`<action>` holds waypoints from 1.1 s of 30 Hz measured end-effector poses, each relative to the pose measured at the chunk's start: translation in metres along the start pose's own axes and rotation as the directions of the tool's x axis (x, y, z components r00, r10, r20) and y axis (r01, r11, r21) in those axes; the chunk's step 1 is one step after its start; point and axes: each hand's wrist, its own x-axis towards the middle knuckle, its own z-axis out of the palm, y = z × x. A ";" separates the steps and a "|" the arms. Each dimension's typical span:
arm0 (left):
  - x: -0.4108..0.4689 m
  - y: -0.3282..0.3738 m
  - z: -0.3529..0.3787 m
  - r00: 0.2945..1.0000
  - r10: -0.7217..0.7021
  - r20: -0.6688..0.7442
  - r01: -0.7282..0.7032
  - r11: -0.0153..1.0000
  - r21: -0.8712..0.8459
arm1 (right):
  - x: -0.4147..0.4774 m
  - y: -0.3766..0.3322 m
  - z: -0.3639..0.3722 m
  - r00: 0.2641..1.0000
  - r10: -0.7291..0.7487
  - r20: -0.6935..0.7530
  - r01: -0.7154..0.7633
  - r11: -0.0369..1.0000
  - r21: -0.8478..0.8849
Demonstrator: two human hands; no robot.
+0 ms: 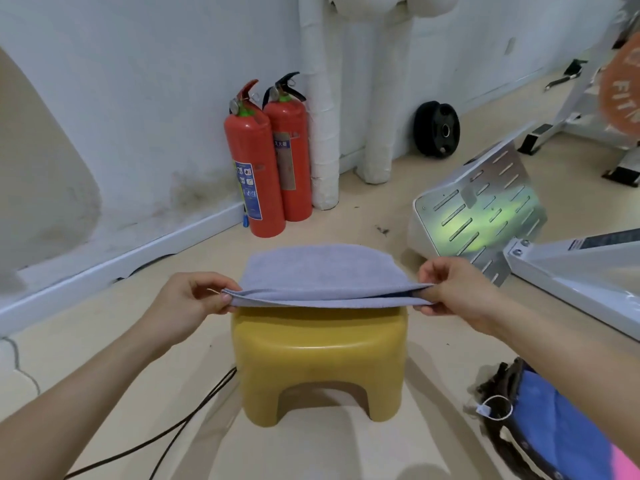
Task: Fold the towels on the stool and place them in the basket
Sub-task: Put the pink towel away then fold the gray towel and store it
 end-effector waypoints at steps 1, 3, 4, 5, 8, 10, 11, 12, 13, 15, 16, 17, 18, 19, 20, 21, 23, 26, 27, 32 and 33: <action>-0.001 0.000 0.000 1.000 0.006 0.001 -0.006 1.000 0.005 | -0.003 0.001 0.002 0.983 -0.155 -0.101 0.134 0.973 -0.186; -0.004 0.001 0.000 1.000 0.019 -0.021 -0.019 1.000 0.021 | -0.010 0.006 0.007 0.882 -0.447 -0.146 0.296 0.769 -0.567; -0.006 0.001 0.000 0.999 0.027 -0.035 -0.027 0.999 0.024 | -0.014 0.011 0.008 0.849 -0.519 -0.097 0.322 0.654 -0.684; -0.008 0.001 0.000 0.998 0.036 -0.046 -0.034 0.999 0.026 | -0.017 0.016 0.010 0.847 -0.527 -0.075 0.318 0.613 -0.723; -0.016 -0.003 0.001 0.998 0.056 -0.042 -0.055 0.998 0.037 | -0.017 0.035 0.015 0.931 -0.318 -0.178 0.211 0.868 -0.449; -0.021 -0.008 0.005 0.998 0.053 -0.040 -0.052 0.998 0.033 | -0.018 0.037 0.019 0.998 0.021 -0.057 -0.016 0.996 0.090; -0.023 -0.011 0.006 0.998 0.044 -0.047 -0.043 0.999 0.021 | -0.019 0.038 0.021 0.995 0.097 0.023 -0.100 0.962 0.255; -0.025 -0.013 0.008 0.998 0.036 -0.061 -0.035 0.999 0.008 | -0.019 0.041 0.021 0.988 0.131 0.078 -0.151 0.919 0.364; -0.028 -0.016 0.009 0.997 0.029 -0.077 -0.029 1.000 -0.005 | -0.021 0.042 0.021 0.983 0.134 0.126 -0.176 0.882 0.438; -0.032 -0.022 0.009 0.994 0.017 -0.108 -0.019 1.000 -0.021 | -0.023 0.045 0.019 0.973 0.118 0.198 -0.210 0.805 0.554; -0.033 -0.025 0.009 0.993 0.011 -0.116 -0.014 0.999 -0.031 | -0.024 0.048 0.017 0.969 0.112 0.220 -0.222 0.783 0.582; -0.035 -0.027 0.008 0.993 0.004 -0.120 -0.008 0.999 -0.039 | -0.026 0.050 0.017 0.970 0.102 0.223 -0.217 0.780 0.587; -0.037 -0.028 0.008 0.993 0.001 -0.121 -0.007 0.999 -0.042 | -0.027 0.054 0.018 0.977 0.090 0.192 -0.184 0.806 0.562; -0.038 -0.029 0.008 0.993 0.004 -0.121 -0.008 0.999 -0.038 | -0.027 0.058 0.020 0.990 0.074 0.122 -0.125 0.860 0.494; -0.040 -0.030 0.009 0.993 0.011 -0.121 -0.015 0.999 -0.030 | -0.028 0.062 0.022 0.999 0.043 0.032 -0.052 0.919 0.391; -0.041 -0.030 0.010 0.992 0.021 -0.124 -0.024 1.000 -0.020 | -0.029 0.064 0.026 0.998 -0.006 -0.060 0.021 0.965 0.261; -0.043 -0.031 0.012 0.990 0.042 -0.136 -0.043 0.999 -0.002 | -0.032 0.066 0.032 0.974 -0.137 -0.181 0.137 0.991 -0.014; -0.046 -0.033 0.016 0.987 0.071 -0.145 -0.066 0.997 0.034 | -0.035 0.066 0.034 0.892 -0.416 -0.174 0.242 0.768 -0.593; -0.048 -0.034 0.017 0.985 0.085 -0.147 -0.078 0.996 0.052 | -0.034 0.067 0.034 0.862 -0.490 -0.127 0.257 0.640 -0.724; -0.052 -0.040 0.022 0.978 0.135 -0.160 -0.120 0.988 0.100 | -0.031 0.065 0.032 0.852 -0.520 -0.064 0.183 0.409 -0.894; -0.052 -0.041 0.023 0.978 0.134 -0.163 -0.120 0.988 0.094 | -0.030 0.068 0.032 0.840 -0.540 -0.061 0.191 0.398 -0.897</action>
